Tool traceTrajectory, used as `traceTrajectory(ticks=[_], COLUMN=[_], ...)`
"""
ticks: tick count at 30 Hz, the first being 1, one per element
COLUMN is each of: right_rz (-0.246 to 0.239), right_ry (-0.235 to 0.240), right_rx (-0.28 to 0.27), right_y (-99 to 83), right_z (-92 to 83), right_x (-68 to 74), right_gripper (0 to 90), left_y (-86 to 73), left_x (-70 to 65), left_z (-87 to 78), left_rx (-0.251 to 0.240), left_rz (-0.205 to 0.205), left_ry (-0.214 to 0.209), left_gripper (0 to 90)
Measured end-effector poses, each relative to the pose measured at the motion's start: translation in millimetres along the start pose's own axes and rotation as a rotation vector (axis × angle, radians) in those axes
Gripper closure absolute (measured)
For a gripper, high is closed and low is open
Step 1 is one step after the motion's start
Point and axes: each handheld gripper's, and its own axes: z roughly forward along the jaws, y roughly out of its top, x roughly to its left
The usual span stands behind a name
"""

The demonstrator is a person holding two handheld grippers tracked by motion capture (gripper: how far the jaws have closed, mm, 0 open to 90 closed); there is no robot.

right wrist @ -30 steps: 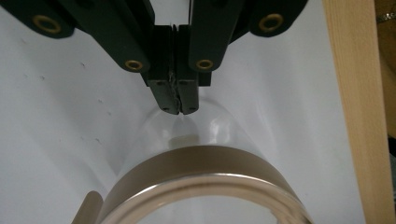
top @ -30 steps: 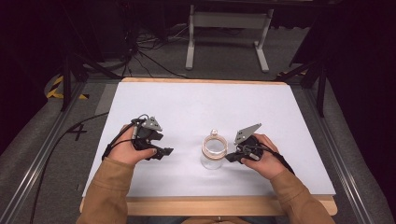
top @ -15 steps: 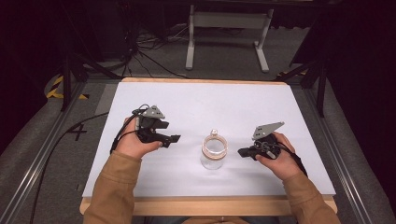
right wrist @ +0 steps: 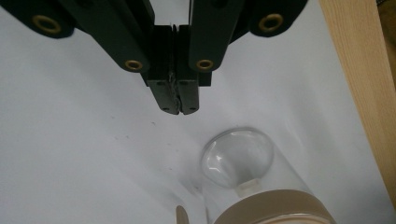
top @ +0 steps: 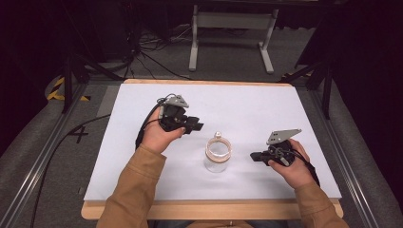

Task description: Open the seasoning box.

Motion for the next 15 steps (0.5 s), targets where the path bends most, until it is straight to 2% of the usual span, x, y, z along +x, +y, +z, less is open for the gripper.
traceTrajectory(ticks=[3, 7, 12, 15], right_rz=[0.001, 0.013, 0.02, 0.021], right_ry=[-0.002, -0.007, -0.011, -0.016], right_rx=[-0.004, -0.001, -0.008, -0.009], right_y=[-1.0, -4.0, -9.2, -12.4], right_z=[1.0, 2.8, 2.1, 0.0], right_x=[0.7, 1.9, 4.1, 5.3], right_gripper=[89.6, 89.6, 89.6, 89.6], left_y=[3.9, 5.0, 8.0, 8.1], left_x=[2.1, 5.5, 5.4, 5.5], left_z=[10.3, 20.4, 37.9, 48.8], left_rx=[-0.008, -0.028, -0.036, -0.02], left_rz=[0.01, -0.007, -0.011, -0.019], left_ry=[-0.025, -0.08, -0.11, -0.122], left_gripper=[69.1, 73.1, 78.3, 78.9])
